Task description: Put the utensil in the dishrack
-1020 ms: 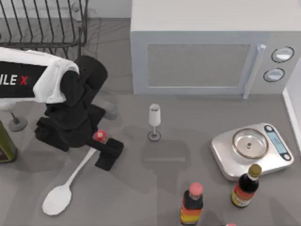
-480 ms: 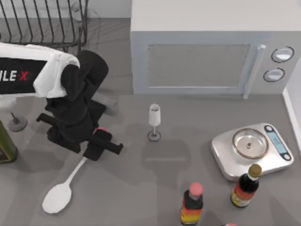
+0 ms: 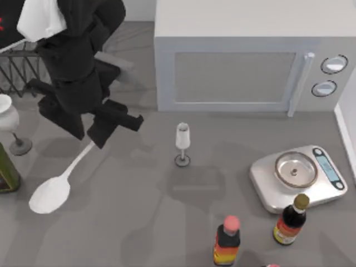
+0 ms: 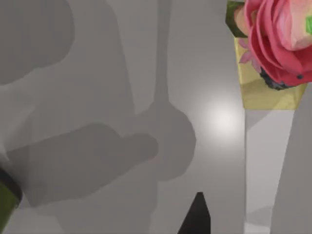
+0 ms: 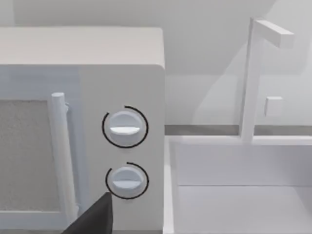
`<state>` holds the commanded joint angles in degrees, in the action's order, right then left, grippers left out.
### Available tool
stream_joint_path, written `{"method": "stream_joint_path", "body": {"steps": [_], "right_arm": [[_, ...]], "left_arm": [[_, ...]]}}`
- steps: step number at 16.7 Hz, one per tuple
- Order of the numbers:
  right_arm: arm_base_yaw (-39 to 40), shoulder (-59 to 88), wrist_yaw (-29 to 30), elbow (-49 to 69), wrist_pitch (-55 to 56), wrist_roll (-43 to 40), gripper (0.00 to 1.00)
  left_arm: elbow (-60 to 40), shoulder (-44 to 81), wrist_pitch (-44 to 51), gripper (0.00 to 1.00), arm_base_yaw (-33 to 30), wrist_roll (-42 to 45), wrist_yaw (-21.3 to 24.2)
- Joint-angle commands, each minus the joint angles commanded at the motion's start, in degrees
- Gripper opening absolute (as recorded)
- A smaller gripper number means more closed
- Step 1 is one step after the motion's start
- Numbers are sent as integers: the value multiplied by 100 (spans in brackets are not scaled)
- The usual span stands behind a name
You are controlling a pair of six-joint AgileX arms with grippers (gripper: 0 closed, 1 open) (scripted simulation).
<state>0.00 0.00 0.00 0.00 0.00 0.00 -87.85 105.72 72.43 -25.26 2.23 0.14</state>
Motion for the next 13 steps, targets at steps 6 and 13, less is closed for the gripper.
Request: {"method": "stream_joint_path", "body": {"steps": [6, 13], "right_arm": [[0, 0, 0, 0, 0, 0, 100], [0, 0, 0, 0, 0, 0, 100]], "left_arm": [[-1219, -401, 1339, 0, -5, -7, -2], [-1130, -549, 1145, 0, 110, 5, 31]]}}
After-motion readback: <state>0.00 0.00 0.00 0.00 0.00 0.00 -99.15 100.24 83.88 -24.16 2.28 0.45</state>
